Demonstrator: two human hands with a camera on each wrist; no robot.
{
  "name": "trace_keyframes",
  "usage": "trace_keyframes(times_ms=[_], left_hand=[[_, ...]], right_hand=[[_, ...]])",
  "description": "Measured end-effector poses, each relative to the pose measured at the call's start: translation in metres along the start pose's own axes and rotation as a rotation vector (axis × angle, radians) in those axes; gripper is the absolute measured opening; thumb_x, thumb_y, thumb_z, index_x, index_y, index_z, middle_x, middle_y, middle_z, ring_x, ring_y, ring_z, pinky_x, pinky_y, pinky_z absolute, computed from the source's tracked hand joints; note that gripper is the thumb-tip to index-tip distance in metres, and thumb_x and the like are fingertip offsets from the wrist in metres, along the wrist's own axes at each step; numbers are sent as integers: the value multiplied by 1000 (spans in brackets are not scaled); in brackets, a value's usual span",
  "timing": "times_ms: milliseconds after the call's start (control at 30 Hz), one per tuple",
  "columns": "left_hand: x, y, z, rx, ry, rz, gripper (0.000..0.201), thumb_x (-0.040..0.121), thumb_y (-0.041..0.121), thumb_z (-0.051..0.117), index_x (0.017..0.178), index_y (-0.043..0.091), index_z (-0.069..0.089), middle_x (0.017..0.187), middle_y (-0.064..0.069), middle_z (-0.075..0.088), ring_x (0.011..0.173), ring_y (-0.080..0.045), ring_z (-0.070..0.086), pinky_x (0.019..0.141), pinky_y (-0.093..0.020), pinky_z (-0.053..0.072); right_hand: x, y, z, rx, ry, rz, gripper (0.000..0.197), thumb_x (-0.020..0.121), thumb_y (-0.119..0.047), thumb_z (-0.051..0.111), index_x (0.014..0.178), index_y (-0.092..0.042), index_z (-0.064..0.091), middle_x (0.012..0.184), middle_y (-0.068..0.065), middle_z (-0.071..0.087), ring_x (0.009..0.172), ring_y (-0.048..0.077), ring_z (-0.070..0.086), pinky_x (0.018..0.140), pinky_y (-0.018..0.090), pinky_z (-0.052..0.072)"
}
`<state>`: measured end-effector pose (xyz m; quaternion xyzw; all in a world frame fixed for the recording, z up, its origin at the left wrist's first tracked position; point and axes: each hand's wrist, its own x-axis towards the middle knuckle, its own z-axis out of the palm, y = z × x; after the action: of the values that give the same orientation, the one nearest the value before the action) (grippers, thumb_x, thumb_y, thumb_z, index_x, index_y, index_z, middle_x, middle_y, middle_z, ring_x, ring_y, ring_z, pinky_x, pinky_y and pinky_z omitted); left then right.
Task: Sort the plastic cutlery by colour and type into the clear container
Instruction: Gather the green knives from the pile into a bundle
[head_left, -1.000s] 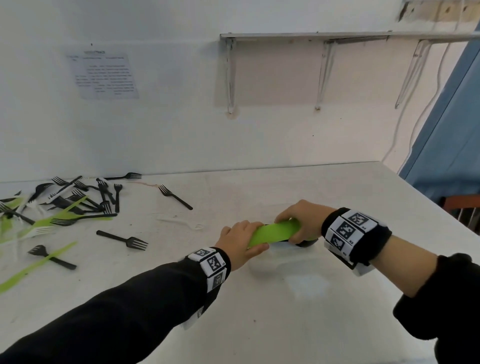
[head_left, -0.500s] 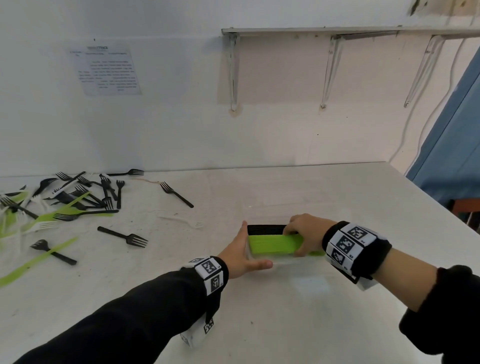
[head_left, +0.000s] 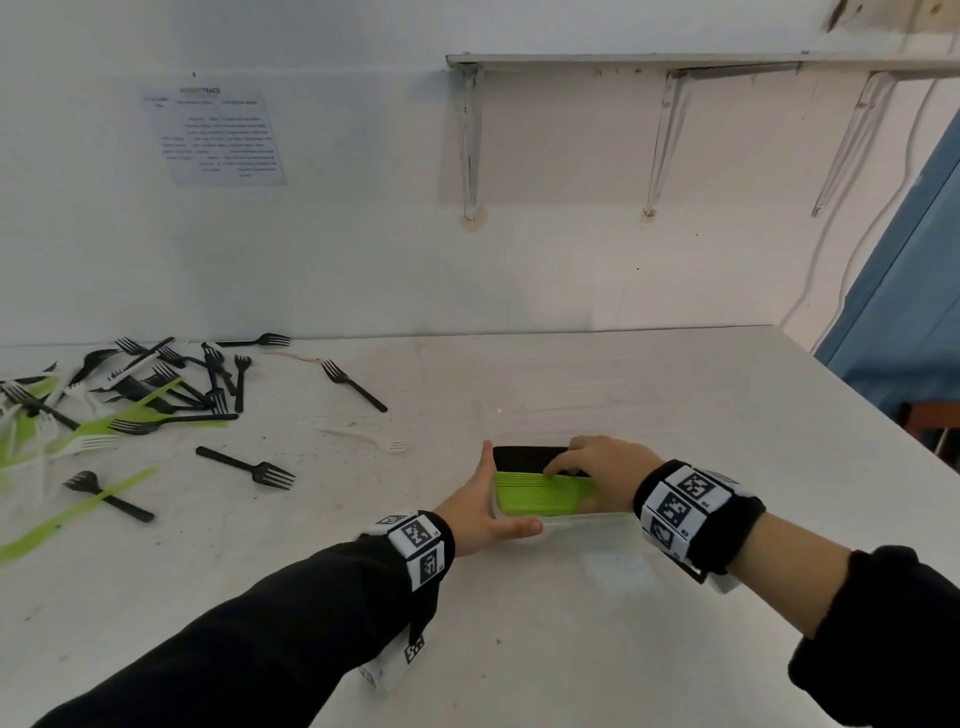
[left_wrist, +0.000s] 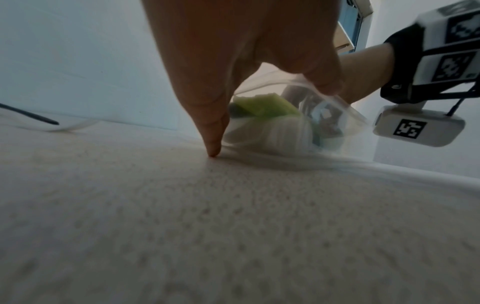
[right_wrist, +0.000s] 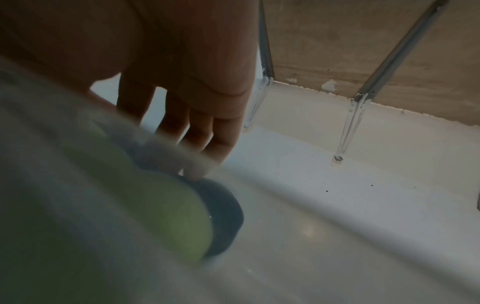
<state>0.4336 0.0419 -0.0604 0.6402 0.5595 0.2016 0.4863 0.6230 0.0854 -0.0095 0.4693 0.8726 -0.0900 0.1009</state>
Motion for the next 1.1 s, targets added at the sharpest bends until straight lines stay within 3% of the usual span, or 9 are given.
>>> trace_keyframes(times_ms=[133,233,367,500,667,767,867,933,1100], left_hand=[[0,-1,2,-8,4,-28,119,81,36,70,143,14,-29,154,-1,27,136,-19,36,110,-25,30],[-2,-1,3,-21,23,-42,106,86,39,62,146,12,-22,154,-1,24,140,-20,30,108,-22,26],[3,-7,8,-123,112,-109,72,99,44,34,150,13,-5,157,-5,14,145,-18,16,113,-23,14],[15,-20,15,-186,171,-84,84,79,55,32,151,14,16,155,-4,26,143,-17,24,119,-34,16],[45,-52,22,-208,255,-85,97,61,58,33,147,14,30,149,-6,38,138,-22,35,115,-40,26],[43,-41,23,-165,275,-96,82,68,45,31,142,11,36,144,-10,44,134,-25,40,113,-42,29],[39,-20,31,-152,288,-105,55,70,33,30,115,10,52,121,-15,59,113,-27,54,104,-43,38],[42,-11,43,-143,281,-111,41,70,32,30,104,18,49,112,-16,61,101,-23,55,99,-43,39],[49,21,83,-141,217,-65,52,71,33,30,114,13,50,119,-16,60,110,-29,56,100,-41,41]], right_hand=[[-3,7,-8,119,13,81,53,84,-40,64,133,-30,48,126,-3,51,117,16,50,96,29,42],[-9,22,-13,396,240,200,36,90,-31,59,124,-21,58,128,3,54,117,19,50,99,27,37],[-25,69,-6,479,497,572,35,93,-18,49,128,-19,55,138,8,48,126,27,45,107,37,36],[-46,106,12,508,259,893,48,98,-18,42,143,-5,32,149,16,33,135,32,35,108,35,31],[-51,123,39,526,6,955,39,99,-14,36,130,8,46,128,23,52,122,34,51,94,35,42],[-50,126,44,506,45,939,38,99,-11,34,130,5,48,133,22,51,122,32,51,101,35,44],[-57,135,45,484,69,926,34,98,-10,38,127,0,53,134,15,52,123,26,52,99,29,43],[-63,149,47,466,67,914,32,97,-12,40,123,-1,56,132,15,54,121,27,53,94,28,43],[-89,184,48,492,106,1002,34,97,-10,40,127,0,54,131,20,53,123,31,50,97,31,40]])
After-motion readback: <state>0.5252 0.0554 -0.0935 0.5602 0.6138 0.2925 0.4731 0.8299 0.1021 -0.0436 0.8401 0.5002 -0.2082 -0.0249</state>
